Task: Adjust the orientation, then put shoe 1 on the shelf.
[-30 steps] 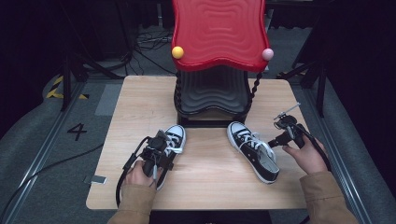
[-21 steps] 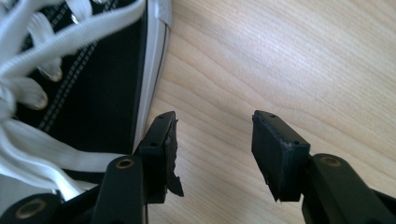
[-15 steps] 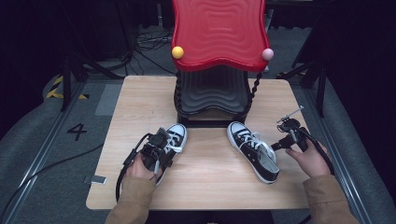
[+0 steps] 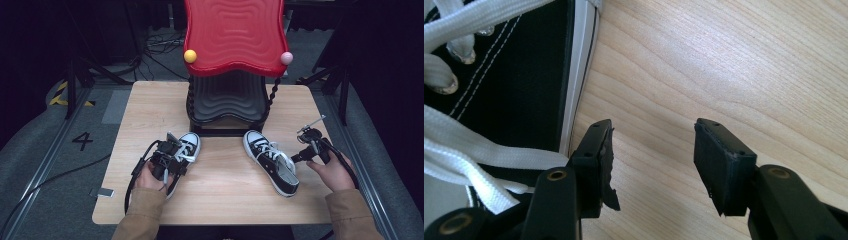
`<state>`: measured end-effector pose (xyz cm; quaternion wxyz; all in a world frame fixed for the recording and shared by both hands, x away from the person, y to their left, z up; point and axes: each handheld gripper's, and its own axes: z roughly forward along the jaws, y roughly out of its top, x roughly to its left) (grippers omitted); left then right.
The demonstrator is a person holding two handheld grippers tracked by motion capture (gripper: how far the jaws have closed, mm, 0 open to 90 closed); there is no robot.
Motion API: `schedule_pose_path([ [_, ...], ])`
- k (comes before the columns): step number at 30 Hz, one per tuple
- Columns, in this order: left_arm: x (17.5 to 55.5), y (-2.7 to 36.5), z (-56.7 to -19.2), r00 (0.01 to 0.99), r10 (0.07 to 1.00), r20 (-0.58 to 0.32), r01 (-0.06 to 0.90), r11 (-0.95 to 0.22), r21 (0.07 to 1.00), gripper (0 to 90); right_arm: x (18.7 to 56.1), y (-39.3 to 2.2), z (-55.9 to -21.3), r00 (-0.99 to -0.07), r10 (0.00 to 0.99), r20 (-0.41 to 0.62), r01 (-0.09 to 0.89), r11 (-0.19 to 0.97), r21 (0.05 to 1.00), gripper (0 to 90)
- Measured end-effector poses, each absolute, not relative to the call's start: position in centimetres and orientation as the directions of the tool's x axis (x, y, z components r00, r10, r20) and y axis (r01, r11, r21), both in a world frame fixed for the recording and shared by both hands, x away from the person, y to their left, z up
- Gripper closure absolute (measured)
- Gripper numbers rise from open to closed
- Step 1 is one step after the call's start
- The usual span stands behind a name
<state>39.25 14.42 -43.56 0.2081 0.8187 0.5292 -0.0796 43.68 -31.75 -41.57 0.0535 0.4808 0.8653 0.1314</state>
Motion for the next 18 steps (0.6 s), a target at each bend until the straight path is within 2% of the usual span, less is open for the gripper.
schedule_pose_path([
  [6, 38.9, 14.2, -43.2, 0.450, 0.837, -0.311, 0.884, -0.367, 0.291, 80.5, 43.6, -31.6, -41.6, -0.535, 0.844, 0.033, 0.816, 0.507, 0.276, 49.9],
  [13, 38.0, 13.6, -41.8, 0.483, 0.851, -0.207, 0.851, -0.401, 0.338, 85.4, 43.7, -31.6, -41.5, -0.536, 0.843, 0.035, 0.816, 0.507, 0.278, 49.9],
  [18, 37.5, 14.0, -40.9, 0.488, 0.831, -0.267, 0.852, -0.386, 0.354, 85.8, 43.7, -31.7, -41.4, -0.534, 0.845, 0.034, 0.816, 0.504, 0.284, 49.9],
])
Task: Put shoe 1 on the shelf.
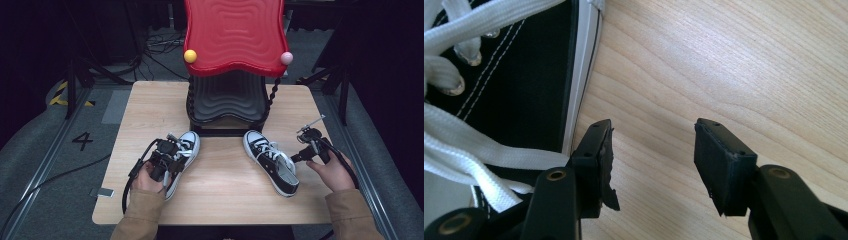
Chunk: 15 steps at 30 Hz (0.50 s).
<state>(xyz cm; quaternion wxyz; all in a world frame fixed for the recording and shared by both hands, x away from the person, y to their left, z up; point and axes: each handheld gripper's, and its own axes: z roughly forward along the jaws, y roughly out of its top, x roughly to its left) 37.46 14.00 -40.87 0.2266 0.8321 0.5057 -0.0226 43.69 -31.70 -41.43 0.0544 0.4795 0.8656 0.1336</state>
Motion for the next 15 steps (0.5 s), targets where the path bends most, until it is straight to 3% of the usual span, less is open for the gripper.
schedule_pose_path([
  [15, 36.1, 12.1, -35.9, 0.606, 0.731, -0.314, 0.774, -0.452, 0.444, 85.8, 43.1, -32.5, -41.4, -0.520, 0.853, 0.029, 0.822, 0.492, 0.286, 50.3],
])
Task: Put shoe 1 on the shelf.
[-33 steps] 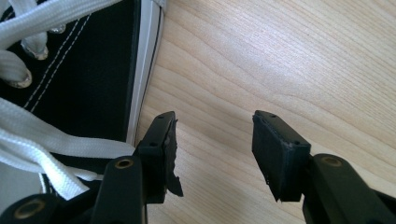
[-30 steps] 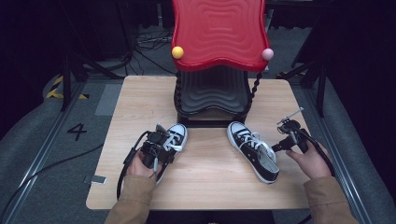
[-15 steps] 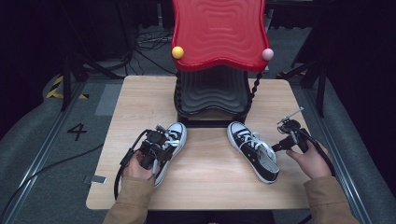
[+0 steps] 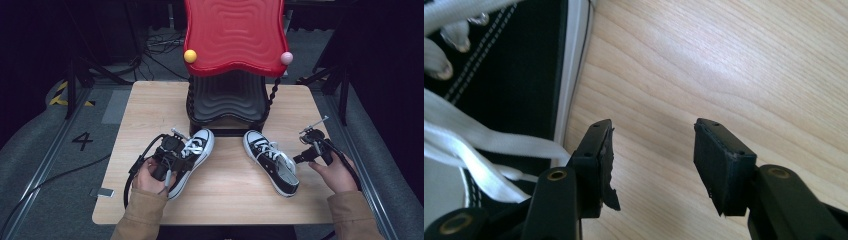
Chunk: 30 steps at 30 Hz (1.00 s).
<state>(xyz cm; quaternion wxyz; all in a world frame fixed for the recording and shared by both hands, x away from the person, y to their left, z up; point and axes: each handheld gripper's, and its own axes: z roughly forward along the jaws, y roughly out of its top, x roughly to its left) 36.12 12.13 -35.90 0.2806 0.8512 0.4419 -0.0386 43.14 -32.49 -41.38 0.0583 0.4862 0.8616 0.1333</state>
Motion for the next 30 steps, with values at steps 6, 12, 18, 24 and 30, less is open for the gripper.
schedule_pose_path([
  [6, 36.4, 11.7, -34.7, 0.623, 0.717, -0.312, 0.759, -0.458, 0.463, 85.8, 42.7, -33.3, -41.5, -0.502, 0.864, 0.032, 0.833, 0.474, 0.284, 50.3],
  [12, 36.7, 10.9, -33.1, 0.646, 0.694, -0.317, 0.740, -0.469, 0.483, 85.8, 42.2, -34.1, -41.4, -0.483, 0.875, 0.036, 0.843, 0.454, 0.288, 50.3],
  [18, 37.4, 10.2, -31.5, 0.655, 0.693, -0.301, 0.727, -0.471, 0.500, 85.8, 42.0, -34.4, -41.5, -0.477, 0.878, 0.039, 0.848, 0.447, 0.285, 50.3],
  [24, 39.0, 9.0, -29.9, 0.657, 0.699, -0.281, 0.715, -0.460, 0.526, 85.8, 42.1, -34.9, -41.6, -0.475, 0.879, 0.045, 0.849, 0.444, 0.288, 50.4],
  [30, 40.9, 7.5, -29.5, 0.634, 0.728, -0.260, 0.720, -0.433, 0.543, 85.8, 43.2, -35.4, -41.5, -0.479, 0.875, 0.063, 0.846, 0.442, 0.299, 51.3],
])
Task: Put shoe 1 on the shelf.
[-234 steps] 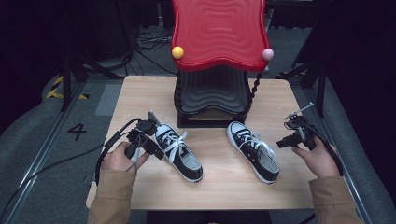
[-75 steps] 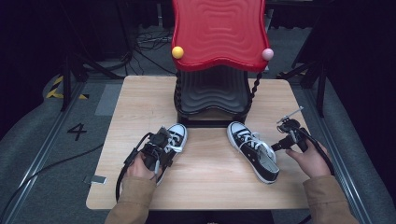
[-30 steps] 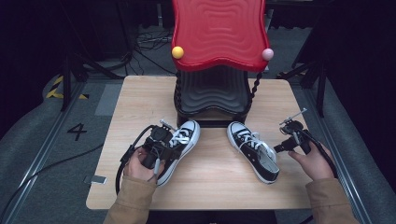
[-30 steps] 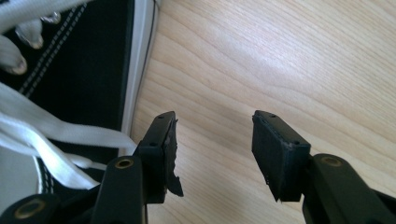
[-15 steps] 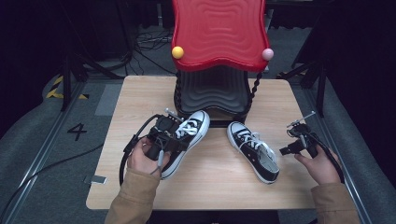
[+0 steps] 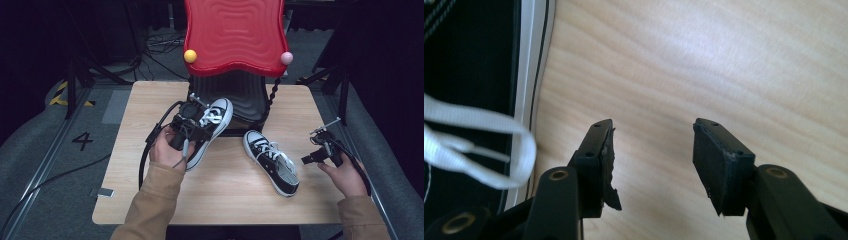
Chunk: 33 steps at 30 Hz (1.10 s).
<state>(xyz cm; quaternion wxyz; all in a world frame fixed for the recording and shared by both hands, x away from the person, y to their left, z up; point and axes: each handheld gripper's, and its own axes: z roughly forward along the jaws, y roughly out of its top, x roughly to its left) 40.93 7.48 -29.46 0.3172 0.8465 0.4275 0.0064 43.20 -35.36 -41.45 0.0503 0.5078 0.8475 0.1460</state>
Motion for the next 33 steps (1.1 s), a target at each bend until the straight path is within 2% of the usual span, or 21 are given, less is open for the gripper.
schedule_pose_path([
  [9, 43.6, 5.0, -29.1, 0.571, 0.804, -0.165, 0.724, -0.400, 0.562, 85.8, 44.4, -35.8, -42.1, -0.490, 0.863, 0.122, 0.846, 0.437, 0.306, 51.3],
  [19, 46.3, 3.8, -29.3, 0.498, 0.853, -0.157, 0.741, -0.325, 0.588, 85.7, 44.0, -35.3, -41.4, -0.509, 0.852, 0.119, 0.830, 0.449, 0.331, 51.3],
  [27, 46.9, 2.9, -29.9, 0.440, 0.897, -0.048, 0.712, -0.316, 0.627, 85.6, 43.7, -35.4, -41.7, -0.504, 0.856, 0.115, 0.834, 0.447, 0.323, 51.3],
  [33, 48.1, 2.7, -30.7, 0.446, 0.893, -0.065, 0.720, -0.315, 0.619, 85.2, 43.2, -35.7, -41.8, -0.498, 0.860, 0.112, 0.837, 0.442, 0.323, 51.3],
])
